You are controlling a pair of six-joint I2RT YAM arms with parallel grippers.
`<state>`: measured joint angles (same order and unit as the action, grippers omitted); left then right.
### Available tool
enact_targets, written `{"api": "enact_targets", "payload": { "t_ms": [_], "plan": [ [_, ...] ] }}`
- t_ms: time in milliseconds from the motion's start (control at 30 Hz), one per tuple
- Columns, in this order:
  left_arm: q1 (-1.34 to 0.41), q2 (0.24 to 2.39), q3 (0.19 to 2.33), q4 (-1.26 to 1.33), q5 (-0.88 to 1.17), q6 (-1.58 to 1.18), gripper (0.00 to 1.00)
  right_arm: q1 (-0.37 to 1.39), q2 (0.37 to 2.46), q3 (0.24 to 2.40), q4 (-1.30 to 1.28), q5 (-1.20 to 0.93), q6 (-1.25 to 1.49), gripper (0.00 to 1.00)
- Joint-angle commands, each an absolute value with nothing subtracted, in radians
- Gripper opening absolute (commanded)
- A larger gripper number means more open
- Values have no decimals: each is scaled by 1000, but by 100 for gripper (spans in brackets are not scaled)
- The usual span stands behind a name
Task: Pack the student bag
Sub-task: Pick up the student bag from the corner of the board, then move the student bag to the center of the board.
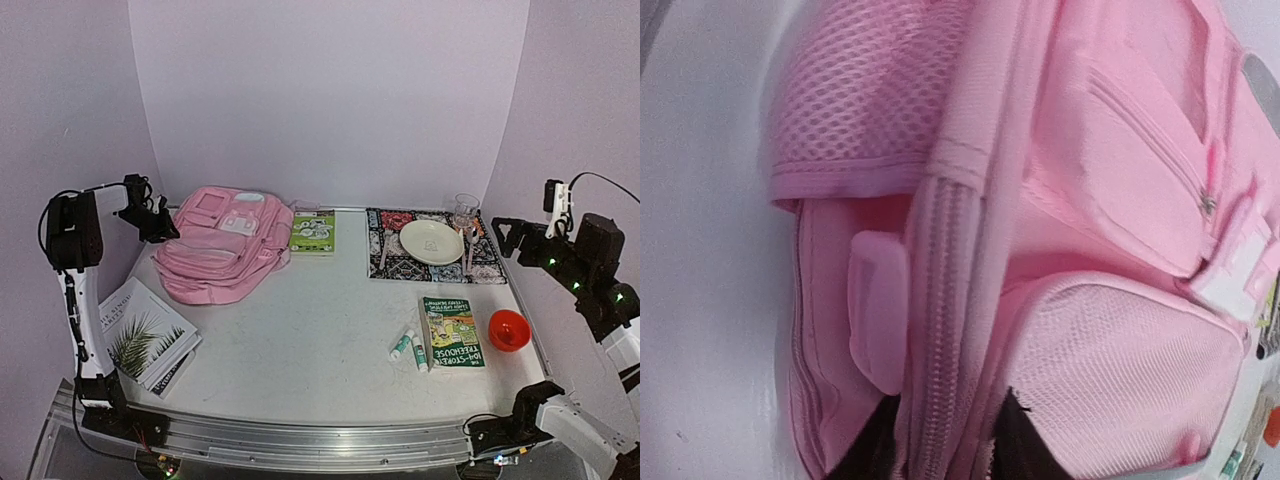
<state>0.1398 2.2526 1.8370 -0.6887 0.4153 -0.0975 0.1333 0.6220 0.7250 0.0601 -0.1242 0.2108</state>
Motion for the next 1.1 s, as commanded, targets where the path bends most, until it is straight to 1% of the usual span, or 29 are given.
{"api": "enact_targets", "payload": {
  "t_ms": [0, 67, 100, 333, 467, 600, 733, 833, 1067],
  "plan": [
    [126, 2142, 1861, -737, 517, -86, 14, 130, 623, 720, 123, -142, 218, 98],
    [127, 2107, 1868, -741, 521, -95, 1, 130, 624, 720, 124, -150, 218, 98],
    [127, 2093, 1872, -743, 530, -105, 0, 130, 625, 721, 126, -155, 218, 98],
    [127, 1973, 1876, -744, 643, -247, 0, 130, 642, 730, 131, -222, 231, 98],
    [124, 1881, 1815, -741, 688, -362, 0, 130, 655, 738, 131, -278, 257, 98],
    [111, 1762, 1702, -694, 701, -477, 0, 131, 663, 736, 131, -322, 283, 98],
    [61, 1615, 1528, -524, 722, -657, 0, 132, 672, 742, 135, -368, 298, 98],
    [-13, 1523, 1411, -405, 688, -777, 0, 138, 686, 747, 145, -397, 310, 98],
    [-186, 1343, 1212, -232, 460, -988, 0, 181, 716, 754, 175, -430, 335, 98]
  ]
}}
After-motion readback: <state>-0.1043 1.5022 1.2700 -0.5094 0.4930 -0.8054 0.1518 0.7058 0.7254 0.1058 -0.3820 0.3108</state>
